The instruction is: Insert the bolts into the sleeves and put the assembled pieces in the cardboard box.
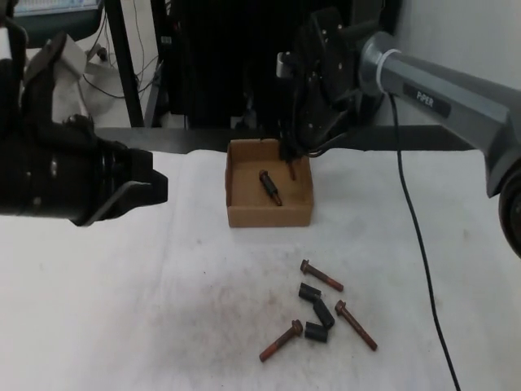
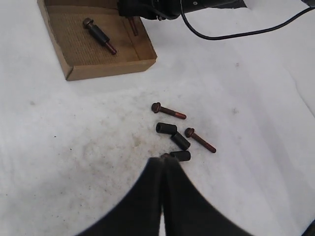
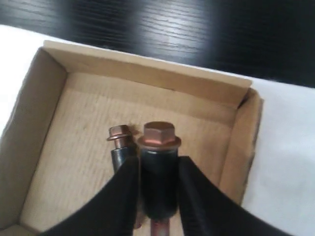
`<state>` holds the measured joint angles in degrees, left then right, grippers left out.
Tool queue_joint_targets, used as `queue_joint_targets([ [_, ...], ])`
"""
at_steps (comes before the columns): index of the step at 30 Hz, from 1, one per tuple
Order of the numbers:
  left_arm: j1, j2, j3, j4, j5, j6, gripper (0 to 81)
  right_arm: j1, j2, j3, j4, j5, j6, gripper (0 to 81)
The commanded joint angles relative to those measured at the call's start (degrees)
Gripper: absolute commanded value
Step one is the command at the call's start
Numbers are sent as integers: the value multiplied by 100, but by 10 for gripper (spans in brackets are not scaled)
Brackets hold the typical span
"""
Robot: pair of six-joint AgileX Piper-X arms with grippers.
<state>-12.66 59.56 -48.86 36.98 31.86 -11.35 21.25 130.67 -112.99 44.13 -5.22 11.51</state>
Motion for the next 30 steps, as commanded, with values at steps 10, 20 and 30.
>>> queue_joint_targets([
  [10, -3, -59, -31, -122, 53, 136, 3, -50, -250, -88, 327, -442, 48, 48],
  [20, -685, -59, -31, 287, 83, 1629, 3, -50, -1631, 173, 1928, -723, -1075, 6],
  [30, -1823, 658, -31, 225, -135, 1886, 49, -120, -4281, 2045, 1904, -723, -1151, 6],
])
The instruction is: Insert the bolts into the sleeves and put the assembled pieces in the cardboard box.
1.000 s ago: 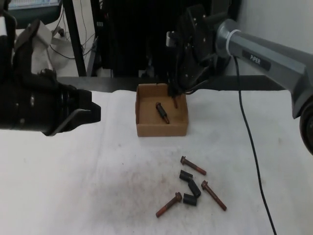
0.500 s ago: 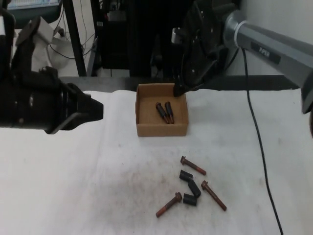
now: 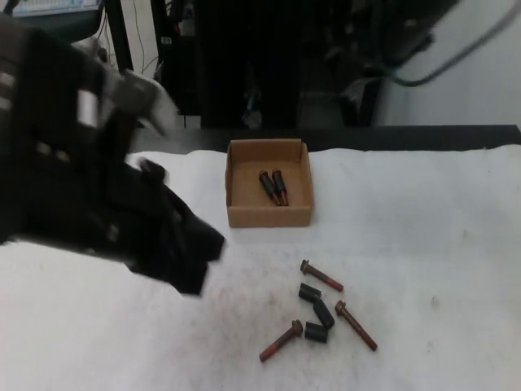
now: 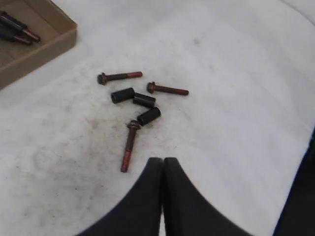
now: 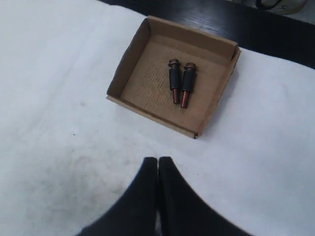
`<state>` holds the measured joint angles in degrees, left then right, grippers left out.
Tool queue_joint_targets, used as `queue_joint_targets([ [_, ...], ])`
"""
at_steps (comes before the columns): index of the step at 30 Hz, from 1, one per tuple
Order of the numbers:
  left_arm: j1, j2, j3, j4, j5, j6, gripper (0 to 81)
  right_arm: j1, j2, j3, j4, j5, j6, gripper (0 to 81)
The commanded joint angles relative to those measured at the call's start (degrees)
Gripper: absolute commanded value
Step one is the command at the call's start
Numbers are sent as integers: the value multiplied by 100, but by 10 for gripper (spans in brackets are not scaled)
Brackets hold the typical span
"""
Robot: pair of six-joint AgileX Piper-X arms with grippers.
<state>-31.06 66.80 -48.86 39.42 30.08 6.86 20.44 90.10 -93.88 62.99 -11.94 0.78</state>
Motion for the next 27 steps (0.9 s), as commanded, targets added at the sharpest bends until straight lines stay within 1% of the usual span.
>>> queue_joint_targets([
  [1, -99, 106, -50, -30, 50, 66, 93, -74, -522, 382, 19, -52, -78, 6],
  [3, -291, 432, -80, -62, 49, 66, 192, -194, -1155, 884, 19, -39, -78, 6],
  [5, -466, 787, -146, -172, -4, 44, 309, -349, -1772, 1327, 19, -38, -43, 6],
  [7, -646, 1107, -271, -247, -225, 44, 380, -521, -2314, 1824, 19, -38, -43, 6],
  [8, -740, 1287, -362, -263, -361, 44, 393, -633, -2608, 2070, 19, -38, -43, 6],
  [12, -1083, 1987, -821, -275, -646, 44, 393, -1164, -3615, 3000, 19, -38, -43, 6],
  [14, -1269, 2345, -1139, -248, -936, 98, 393, -1485, -4025, 3398, 19, -38, -78, 6],
  [17, -1464, 2863, -1661, 77, -1254, 277, 393, -1844, -4400, 3944, 8, -38, -78, 6],
  [20, -1543, 3400, -2182, 863, -1632, 489, 393, -1876, -4584, 4306, -157, -67, -78, 6],
  [23, -1559, 3884, -2628, 1607, -2233, 650, 393, -1825, -4595, 4448, -196, -99, -78, 6],
  [25, -1559, 4060, -2803, 1810, -2580, 762, 393, -1826, -4595, 4482, -210, -218, -78, 6],
  [27, -1559, 4168, -2914, 1839, -2712, 820, 393, -1826, -4595, 4501, -285, -218, -43, 6],
])
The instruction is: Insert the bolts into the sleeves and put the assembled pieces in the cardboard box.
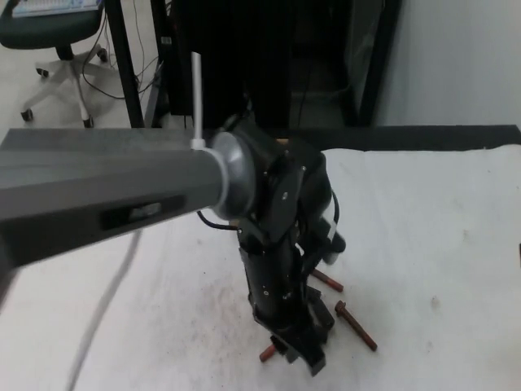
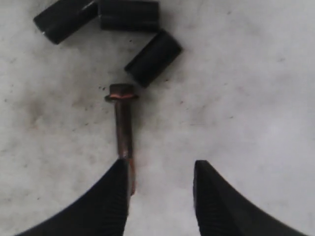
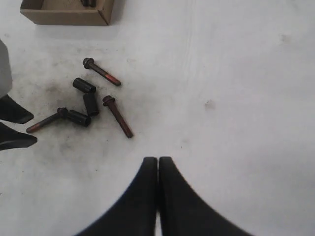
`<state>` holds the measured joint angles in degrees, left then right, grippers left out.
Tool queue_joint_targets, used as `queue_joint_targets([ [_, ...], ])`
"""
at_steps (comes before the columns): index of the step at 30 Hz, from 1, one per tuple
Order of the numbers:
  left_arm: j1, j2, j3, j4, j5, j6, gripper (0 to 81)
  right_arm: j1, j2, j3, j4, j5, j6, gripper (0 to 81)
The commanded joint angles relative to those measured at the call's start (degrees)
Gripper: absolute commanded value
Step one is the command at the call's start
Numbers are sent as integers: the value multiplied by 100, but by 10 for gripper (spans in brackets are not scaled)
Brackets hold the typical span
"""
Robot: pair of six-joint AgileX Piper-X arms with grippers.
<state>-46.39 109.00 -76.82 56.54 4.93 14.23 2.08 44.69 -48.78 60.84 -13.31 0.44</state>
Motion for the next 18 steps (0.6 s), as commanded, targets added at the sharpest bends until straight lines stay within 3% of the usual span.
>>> queue_joint_targets([
  [1, -26, -16, -157, 102, -256, 81, 393, 10, -54, -12, -86, -81, -9, 6],
  [18, -26, 96, -199, -457, -419, 81, 393, 10, -54, -12, -259, -81, -9, 6],
])
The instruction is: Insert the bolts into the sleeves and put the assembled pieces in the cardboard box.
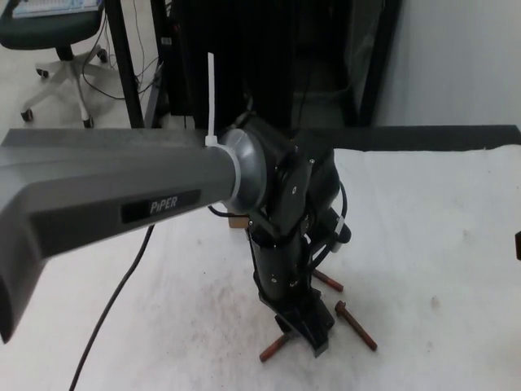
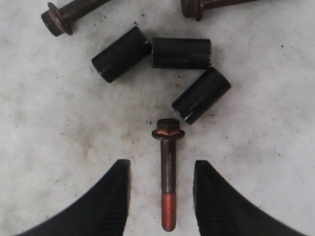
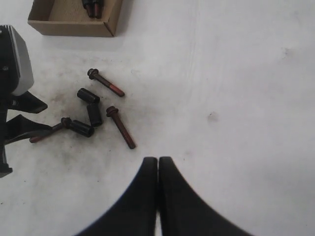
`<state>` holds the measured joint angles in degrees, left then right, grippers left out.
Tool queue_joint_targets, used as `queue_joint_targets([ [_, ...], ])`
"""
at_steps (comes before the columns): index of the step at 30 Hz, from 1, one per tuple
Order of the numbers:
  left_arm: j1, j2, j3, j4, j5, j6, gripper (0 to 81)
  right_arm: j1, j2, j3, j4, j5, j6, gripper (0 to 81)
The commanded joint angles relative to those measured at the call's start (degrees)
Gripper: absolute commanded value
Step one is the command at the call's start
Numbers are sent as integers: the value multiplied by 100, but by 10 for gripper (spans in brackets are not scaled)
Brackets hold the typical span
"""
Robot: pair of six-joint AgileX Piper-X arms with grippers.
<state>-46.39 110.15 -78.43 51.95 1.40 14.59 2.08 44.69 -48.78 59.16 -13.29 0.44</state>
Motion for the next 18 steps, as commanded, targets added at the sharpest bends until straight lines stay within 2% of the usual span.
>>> queue_joint_targets([
  [1, -26, 6, -38, 16, -66, 45, 393, 10, -54, -12, -99, -83, -9, 6],
  [6, -26, 155, -38, 4, -66, 45, 393, 10, -54, -12, -111, -335, -9, 6],
  [18, -26, 407, -38, -80, -66, 45, 393, 10, -54, -12, -111, -339, -9, 6],
])
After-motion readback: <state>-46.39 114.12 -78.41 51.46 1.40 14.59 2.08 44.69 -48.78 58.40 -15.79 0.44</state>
